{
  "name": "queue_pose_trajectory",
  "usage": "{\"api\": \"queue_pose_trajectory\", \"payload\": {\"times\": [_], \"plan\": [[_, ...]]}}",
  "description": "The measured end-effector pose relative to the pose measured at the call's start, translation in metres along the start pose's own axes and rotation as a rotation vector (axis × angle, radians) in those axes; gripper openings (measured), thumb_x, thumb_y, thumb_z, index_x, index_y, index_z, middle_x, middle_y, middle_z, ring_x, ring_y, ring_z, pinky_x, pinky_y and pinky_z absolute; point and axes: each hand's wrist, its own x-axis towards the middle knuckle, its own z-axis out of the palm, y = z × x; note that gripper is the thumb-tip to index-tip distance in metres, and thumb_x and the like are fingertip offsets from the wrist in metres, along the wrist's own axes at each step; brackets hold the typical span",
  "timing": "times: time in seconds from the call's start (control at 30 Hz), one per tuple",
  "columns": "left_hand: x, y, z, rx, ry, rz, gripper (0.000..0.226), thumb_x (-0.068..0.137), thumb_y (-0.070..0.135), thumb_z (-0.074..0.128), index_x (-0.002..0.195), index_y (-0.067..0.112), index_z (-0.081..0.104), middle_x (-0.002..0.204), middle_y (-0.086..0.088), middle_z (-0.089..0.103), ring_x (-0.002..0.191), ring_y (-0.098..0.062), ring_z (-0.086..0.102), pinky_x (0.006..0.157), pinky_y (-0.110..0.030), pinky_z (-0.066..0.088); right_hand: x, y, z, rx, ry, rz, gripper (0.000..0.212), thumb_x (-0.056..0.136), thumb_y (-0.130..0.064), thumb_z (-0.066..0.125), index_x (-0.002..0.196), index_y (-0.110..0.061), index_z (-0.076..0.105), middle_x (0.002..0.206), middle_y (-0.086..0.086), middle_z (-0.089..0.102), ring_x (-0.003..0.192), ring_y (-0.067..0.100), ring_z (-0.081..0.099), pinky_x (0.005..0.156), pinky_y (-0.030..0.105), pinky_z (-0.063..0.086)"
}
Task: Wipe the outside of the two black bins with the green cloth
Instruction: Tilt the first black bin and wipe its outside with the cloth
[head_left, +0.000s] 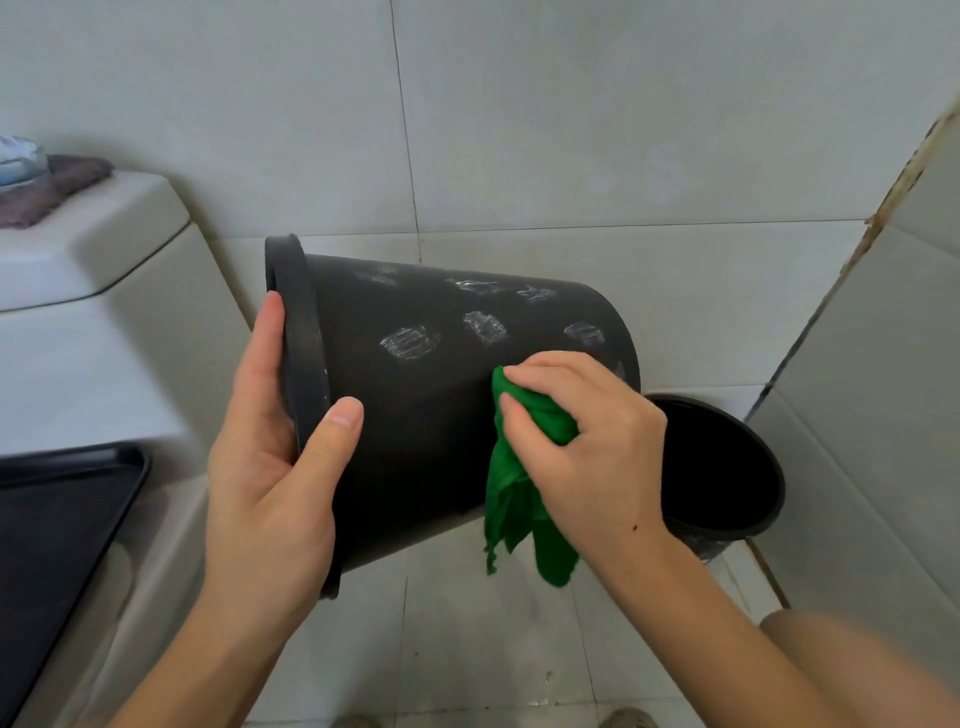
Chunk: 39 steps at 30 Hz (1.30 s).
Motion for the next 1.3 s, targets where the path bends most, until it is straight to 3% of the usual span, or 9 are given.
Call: {"api": "queue_pose_trajectory", "payload": {"times": [0.27,0.37,0.5,0.6,0.73,0.87,1.0,1.17,1.3], "plan": [[0.002,0.003,-0.007,0.008,0.039,0.017,0.065,0.093,0.0,0.046,0.15,0.027,0.028,0.153,0.009,0.04,0.137,-0.008,0.043,0.111,-0.038,0.038,0.01,0.03,-0.009,-0.067,0.13,0.222,0.013,0.084,-0.019,0.066,0.093,-0.017,0.075,0.092,-0.008,0.069,0.083,0.003,0.06,0.073,0.024,0.051],[0.0,-0.001,0.001,-0.014,0.049,-0.016,0.067,0.095,-0.009,0.045,0.149,0.027,0.027,0.151,0.008,0.044,0.135,-0.006,0.045,0.111,-0.036,0.038,0.004,0.019,0.001,-0.063,0.13,0.126,0.012,0.082,-0.017,0.068,0.091,-0.014,0.075,0.092,-0.003,0.07,0.082,0.008,0.063,0.072,0.027,0.052],[-0.002,-0.007,0.005,-0.048,0.035,-0.042,0.067,0.088,0.006,0.049,0.145,0.034,0.031,0.148,0.01,0.048,0.134,-0.009,0.047,0.112,-0.044,0.039,-0.015,-0.013,0.016,0.03,0.065,-0.097,0.009,0.083,-0.012,0.07,0.089,-0.008,0.075,0.092,0.004,0.07,0.081,0.019,0.066,0.072,0.032,0.053],[-0.001,-0.006,0.003,-0.054,0.029,-0.033,0.064,0.089,0.004,0.047,0.144,0.032,0.033,0.145,0.014,0.05,0.133,-0.009,0.049,0.11,-0.039,0.04,-0.015,-0.014,0.012,0.031,0.051,-0.182,0.009,0.085,-0.01,0.069,0.089,-0.006,0.076,0.091,0.005,0.07,0.08,0.019,0.066,0.07,0.031,0.053],[-0.001,-0.002,0.0,-0.034,0.05,-0.018,0.066,0.095,-0.01,0.043,0.148,0.027,0.03,0.145,0.014,0.049,0.131,-0.006,0.049,0.108,-0.034,0.041,0.003,0.018,0.0,-0.026,0.11,0.073,0.012,0.083,-0.016,0.067,0.09,-0.012,0.075,0.091,-0.001,0.07,0.081,0.012,0.065,0.071,0.031,0.053],[-0.002,-0.004,0.001,-0.019,0.031,0.005,0.069,0.094,-0.008,0.044,0.153,0.022,0.025,0.15,0.006,0.046,0.136,-0.011,0.045,0.111,-0.037,0.038,0.01,0.026,0.0,-0.039,0.1,0.233,0.014,0.081,-0.02,0.065,0.091,-0.017,0.075,0.091,-0.007,0.07,0.083,0.005,0.063,0.072,0.028,0.051],[-0.002,-0.008,0.005,-0.051,0.007,-0.029,0.07,0.088,0.004,0.047,0.151,0.026,0.027,0.15,0.006,0.046,0.136,-0.012,0.045,0.112,-0.042,0.038,0.006,0.005,0.004,0.011,0.033,0.073,0.011,0.079,-0.017,0.067,0.087,-0.014,0.074,0.089,-0.004,0.07,0.083,0.014,0.065,0.072,0.034,0.053],[-0.002,-0.01,0.002,-0.104,0.027,-0.047,0.066,0.087,0.007,0.047,0.148,0.026,0.034,0.142,0.009,0.054,0.13,-0.013,0.053,0.106,-0.041,0.043,-0.01,-0.021,0.005,0.04,-0.065,-0.169,0.01,0.083,-0.014,0.068,0.088,-0.012,0.076,0.09,-0.002,0.07,0.081,0.013,0.064,0.067,0.028,0.052],[0.002,-0.01,-0.002,-0.081,0.03,-0.044,0.064,0.093,0.002,0.047,0.151,0.024,0.031,0.149,0.005,0.046,0.135,-0.015,0.047,0.11,-0.049,0.04,0.001,0.005,-0.006,-0.046,0.03,0.004,0.011,0.081,-0.018,0.066,0.087,-0.014,0.075,0.09,-0.003,0.069,0.08,0.014,0.065,0.068,0.032,0.053]]}}
